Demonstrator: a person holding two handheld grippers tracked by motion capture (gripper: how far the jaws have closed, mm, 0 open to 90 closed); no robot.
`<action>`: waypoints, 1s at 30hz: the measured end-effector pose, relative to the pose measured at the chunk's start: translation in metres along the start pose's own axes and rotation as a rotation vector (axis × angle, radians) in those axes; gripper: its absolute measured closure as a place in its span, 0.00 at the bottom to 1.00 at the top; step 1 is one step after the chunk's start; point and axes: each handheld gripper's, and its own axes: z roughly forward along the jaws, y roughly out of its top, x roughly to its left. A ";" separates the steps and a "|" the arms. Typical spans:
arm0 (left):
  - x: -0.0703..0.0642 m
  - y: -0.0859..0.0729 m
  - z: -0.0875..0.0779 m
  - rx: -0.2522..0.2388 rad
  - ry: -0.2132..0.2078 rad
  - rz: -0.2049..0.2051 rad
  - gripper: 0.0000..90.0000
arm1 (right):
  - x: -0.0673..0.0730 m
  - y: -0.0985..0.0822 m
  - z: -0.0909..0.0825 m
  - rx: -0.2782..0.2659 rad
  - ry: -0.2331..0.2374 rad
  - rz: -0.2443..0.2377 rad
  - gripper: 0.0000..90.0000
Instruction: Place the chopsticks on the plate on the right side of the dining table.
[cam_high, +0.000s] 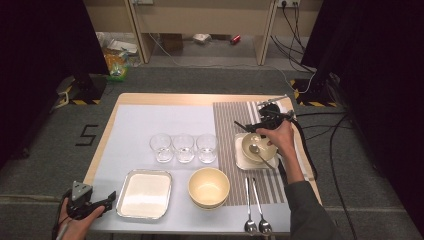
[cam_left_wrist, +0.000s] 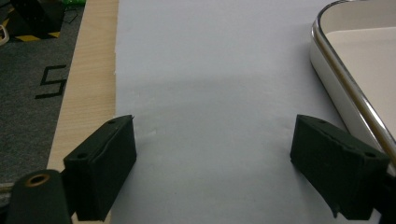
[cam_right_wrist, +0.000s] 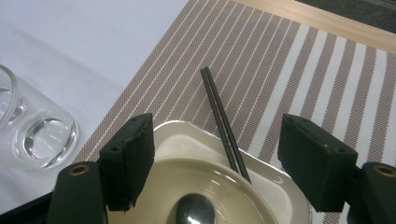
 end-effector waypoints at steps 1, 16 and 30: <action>0.000 0.000 0.000 -0.003 0.001 -0.001 0.15 | 0.000 0.001 0.001 -0.002 0.003 0.003 0.31; 0.000 0.000 0.000 0.003 -0.001 0.003 0.15 | 0.006 0.009 0.024 0.034 0.048 0.003 0.20; 0.000 0.000 0.000 0.001 0.000 0.001 0.15 | 0.013 0.012 0.047 0.098 0.054 0.005 0.22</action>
